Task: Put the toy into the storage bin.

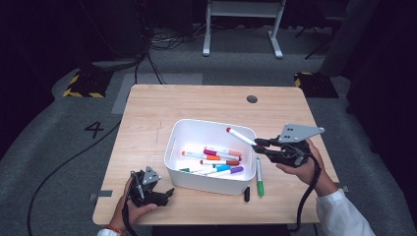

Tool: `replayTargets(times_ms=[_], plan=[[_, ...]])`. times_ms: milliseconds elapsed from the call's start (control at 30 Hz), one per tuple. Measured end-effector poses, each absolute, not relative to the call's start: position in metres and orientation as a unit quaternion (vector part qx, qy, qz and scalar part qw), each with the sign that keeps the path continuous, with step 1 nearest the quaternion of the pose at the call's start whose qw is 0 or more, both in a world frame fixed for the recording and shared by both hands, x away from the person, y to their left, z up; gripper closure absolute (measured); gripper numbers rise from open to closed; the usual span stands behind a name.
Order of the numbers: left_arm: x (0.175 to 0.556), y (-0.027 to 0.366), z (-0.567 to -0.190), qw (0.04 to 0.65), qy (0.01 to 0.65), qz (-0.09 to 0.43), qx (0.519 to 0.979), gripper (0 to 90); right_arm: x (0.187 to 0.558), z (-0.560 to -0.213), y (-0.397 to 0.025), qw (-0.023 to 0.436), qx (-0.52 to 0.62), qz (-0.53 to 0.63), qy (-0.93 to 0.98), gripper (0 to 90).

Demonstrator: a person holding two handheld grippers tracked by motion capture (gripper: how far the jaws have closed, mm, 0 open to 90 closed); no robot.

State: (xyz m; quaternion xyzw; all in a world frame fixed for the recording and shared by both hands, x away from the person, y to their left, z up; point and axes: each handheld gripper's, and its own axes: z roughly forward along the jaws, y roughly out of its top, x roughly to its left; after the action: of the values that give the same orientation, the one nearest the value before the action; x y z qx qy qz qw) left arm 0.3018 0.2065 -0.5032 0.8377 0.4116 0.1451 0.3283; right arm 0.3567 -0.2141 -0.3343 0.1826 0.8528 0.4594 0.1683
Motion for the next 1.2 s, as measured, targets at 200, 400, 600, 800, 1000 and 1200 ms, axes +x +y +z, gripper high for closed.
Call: replayTargets(times_ms=[200,400,600,800,1000,1200], plan=[[0.302,0.206,-0.503,0.328,0.411,0.146,0.838,9.2,0.359,-0.339,-0.179,0.148,0.153,0.437,0.874,75.1],[0.302,0.206,-0.503,0.328,0.411,0.146,0.838,9.2,0.369,-0.353,-0.148,0.125,0.136,0.399,0.898,75.1],[0.302,0.206,-0.503,0.329,0.411,0.146,0.838,9.2,0.378,-0.363,-0.129,0.096,0.121,0.377,0.913,75.1],[0.302,0.206,-0.503,0.328,0.411,0.146,0.838,9.2,0.381,-0.369,-0.118,0.078,0.111,0.352,0.926,75.0],[0.302,0.206,-0.503,0.328,0.411,0.146,0.838,9.2,0.38,-0.373,-0.114,0.061,0.099,0.318,0.941,75.0],[0.302,0.206,-0.503,0.328,0.411,0.146,0.838,9.2,0.372,-0.374,-0.112,0.036,0.074,0.304,0.949,75.0]])
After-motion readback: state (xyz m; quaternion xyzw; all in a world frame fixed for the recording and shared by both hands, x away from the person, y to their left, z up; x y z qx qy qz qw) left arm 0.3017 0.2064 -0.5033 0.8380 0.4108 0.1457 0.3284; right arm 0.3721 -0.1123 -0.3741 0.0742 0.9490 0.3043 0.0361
